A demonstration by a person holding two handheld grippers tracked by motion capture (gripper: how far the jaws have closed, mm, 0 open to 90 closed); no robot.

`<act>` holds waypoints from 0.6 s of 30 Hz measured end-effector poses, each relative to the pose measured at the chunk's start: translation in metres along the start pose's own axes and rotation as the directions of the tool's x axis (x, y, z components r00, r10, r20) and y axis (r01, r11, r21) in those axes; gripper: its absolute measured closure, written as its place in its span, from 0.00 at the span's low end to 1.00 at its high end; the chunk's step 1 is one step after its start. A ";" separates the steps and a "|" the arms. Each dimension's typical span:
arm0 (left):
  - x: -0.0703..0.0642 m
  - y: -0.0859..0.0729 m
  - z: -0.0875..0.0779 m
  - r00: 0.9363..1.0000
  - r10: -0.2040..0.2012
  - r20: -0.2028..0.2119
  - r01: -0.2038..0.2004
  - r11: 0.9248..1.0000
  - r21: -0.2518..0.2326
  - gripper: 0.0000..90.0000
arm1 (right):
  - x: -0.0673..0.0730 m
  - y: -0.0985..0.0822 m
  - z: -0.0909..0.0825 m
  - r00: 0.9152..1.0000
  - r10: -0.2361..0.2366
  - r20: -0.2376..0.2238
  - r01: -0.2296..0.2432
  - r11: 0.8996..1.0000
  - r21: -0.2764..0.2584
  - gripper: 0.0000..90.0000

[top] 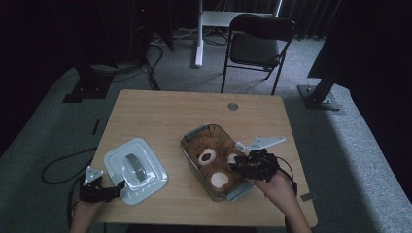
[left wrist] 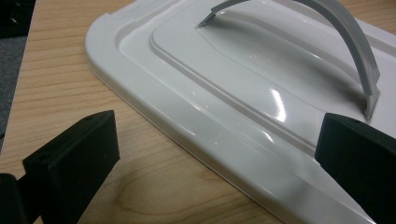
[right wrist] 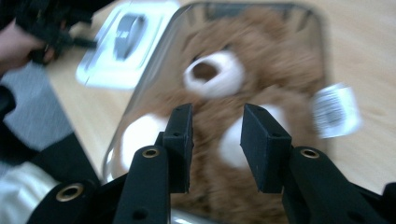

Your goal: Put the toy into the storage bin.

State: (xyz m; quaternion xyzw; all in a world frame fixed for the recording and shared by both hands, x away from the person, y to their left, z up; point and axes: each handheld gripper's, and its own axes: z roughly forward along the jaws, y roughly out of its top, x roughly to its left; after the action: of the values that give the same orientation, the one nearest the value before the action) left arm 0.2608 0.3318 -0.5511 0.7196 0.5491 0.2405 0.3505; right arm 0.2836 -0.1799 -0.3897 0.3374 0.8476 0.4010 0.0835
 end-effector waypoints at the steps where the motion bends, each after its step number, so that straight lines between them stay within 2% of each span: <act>1: 0.000 0.000 0.000 1.000 0.001 -0.002 -0.001 1.000 0.001 0.01 | 0.005 -0.003 0.010 1.000 -0.019 -0.024 0.019 0.999 0.037 0.72; 2: 0.000 0.000 0.000 1.000 0.001 -0.002 -0.001 1.000 0.001 0.01 | 0.005 -0.003 0.010 1.000 -0.019 -0.024 0.019 0.999 0.037 0.72; 3: 0.001 0.000 -0.001 1.000 -0.001 -0.002 0.001 1.000 0.003 0.01 | 0.008 -0.006 0.022 0.998 -0.050 -0.043 0.053 0.995 0.083 0.73; 4: 0.001 0.000 -0.001 1.000 -0.001 -0.002 0.001 1.000 0.003 0.01 | 0.008 -0.006 0.022 0.998 -0.050 -0.043 0.053 0.995 0.083 0.73; 5: 0.001 0.000 -0.001 1.000 -0.003 -0.001 0.003 1.000 0.001 0.01 | 0.009 -0.007 0.034 0.997 -0.060 -0.056 0.067 0.990 0.125 0.73; 6: 0.001 0.000 -0.001 1.000 -0.003 -0.001 0.003 1.000 0.001 0.01 | 0.009 -0.007 0.034 0.997 -0.060 -0.056 0.067 0.990 0.125 0.73; 7: 0.001 0.000 -0.001 1.000 -0.005 -0.002 0.005 1.000 0.001 0.01 | 0.010 -0.006 0.043 0.997 -0.059 -0.046 0.065 0.988 0.141 0.72; 8: 0.001 0.000 -0.001 1.000 -0.005 -0.002 0.005 1.000 0.001 0.01 | 0.010 -0.006 0.043 0.997 -0.059 -0.046 0.065 0.988 0.141 0.72; 9: 0.001 -0.001 -0.001 1.000 -0.005 0.001 0.005 1.000 0.001 0.01 | 0.012 -0.004 0.052 0.997 -0.070 -0.027 0.074 0.982 0.174 0.72; 10: 0.001 -0.001 -0.001 1.000 -0.005 0.001 0.005 1.000 0.001 0.01 | 0.012 -0.004 0.052 0.997 -0.070 -0.027 0.074 0.982 0.174 0.72; 11: 0.002 -0.001 0.000 1.000 -0.005 0.000 0.005 1.000 0.001 0.01 | 0.017 -0.004 0.064 0.995 -0.100 -0.009 0.100 0.971 0.215 0.74; 12: 0.002 -0.001 -0.001 1.000 -0.005 0.001 0.005 1.000 0.001 0.01 | 0.017 -0.004 0.064 0.995 -0.100 -0.009 0.100 0.971 0.215 0.74; 13: 0.001 0.000 -0.001 1.000 -0.007 0.001 0.007 1.000 0.000 0.01 | 0.020 -0.004 0.074 0.993 -0.114 -0.004 0.111 0.962 0.249 0.76; 14: 0.001 0.000 -0.001 1.000 -0.007 0.001 0.007 1.000 0.000 0.01 | 0.020 -0.004 0.074 0.993 -0.114 -0.004 0.111 0.962 0.249 0.76; 15: 0.001 0.000 -0.001 1.000 -0.006 0.000 0.006 1.000 -0.001 0.01 | 0.024 -0.004 0.081 0.989 -0.146 0.020 0.134 0.951 0.279 0.76; 18: 0.001 0.000 -0.001 1.000 -0.002 0.001 0.002 1.000 0.001 0.01 | 0.028 -0.003 0.082 0.986 -0.160 0.038 0.143 0.948 0.284 0.76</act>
State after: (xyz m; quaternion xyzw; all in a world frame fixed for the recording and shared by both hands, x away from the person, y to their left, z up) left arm 0.2603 0.3329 -0.5510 0.7192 0.5499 0.2396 0.3507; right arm 0.2946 -0.1122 -0.4432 0.2919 0.9163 0.2588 0.0907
